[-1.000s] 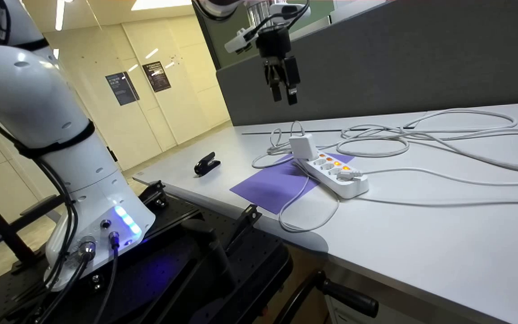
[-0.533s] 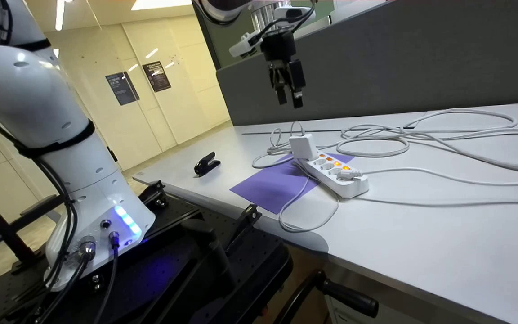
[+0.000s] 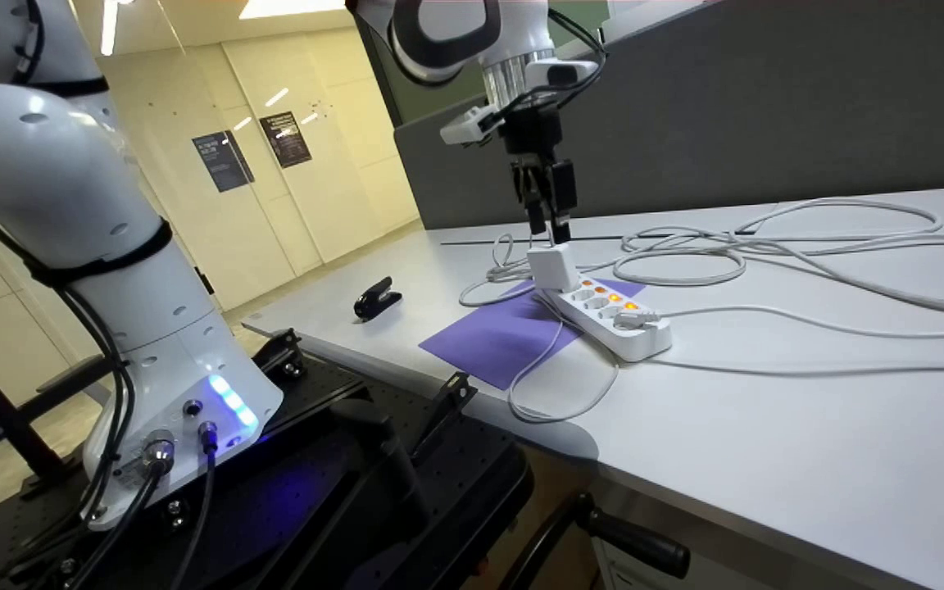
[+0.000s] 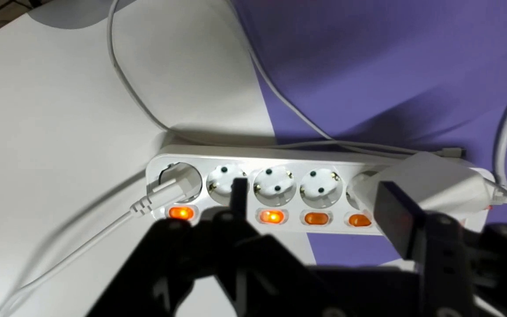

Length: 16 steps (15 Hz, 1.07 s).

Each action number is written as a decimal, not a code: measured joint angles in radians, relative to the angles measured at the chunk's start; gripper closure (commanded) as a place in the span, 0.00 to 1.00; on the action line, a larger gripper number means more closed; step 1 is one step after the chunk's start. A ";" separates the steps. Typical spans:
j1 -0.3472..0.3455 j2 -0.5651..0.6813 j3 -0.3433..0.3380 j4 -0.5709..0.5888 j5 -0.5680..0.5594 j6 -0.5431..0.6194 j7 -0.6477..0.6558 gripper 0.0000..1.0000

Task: Turn on the fourth switch on the extension cable.

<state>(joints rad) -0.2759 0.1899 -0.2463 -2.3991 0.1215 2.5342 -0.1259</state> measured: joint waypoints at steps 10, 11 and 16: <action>-0.046 0.142 0.047 0.077 0.118 0.180 -0.033 1.00; -0.053 0.151 0.059 0.086 0.133 0.190 -0.034 0.99; -0.055 0.158 0.064 0.085 0.132 0.192 -0.034 1.00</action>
<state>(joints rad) -0.3305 0.3475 -0.1818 -2.3137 0.2538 2.7261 -0.1597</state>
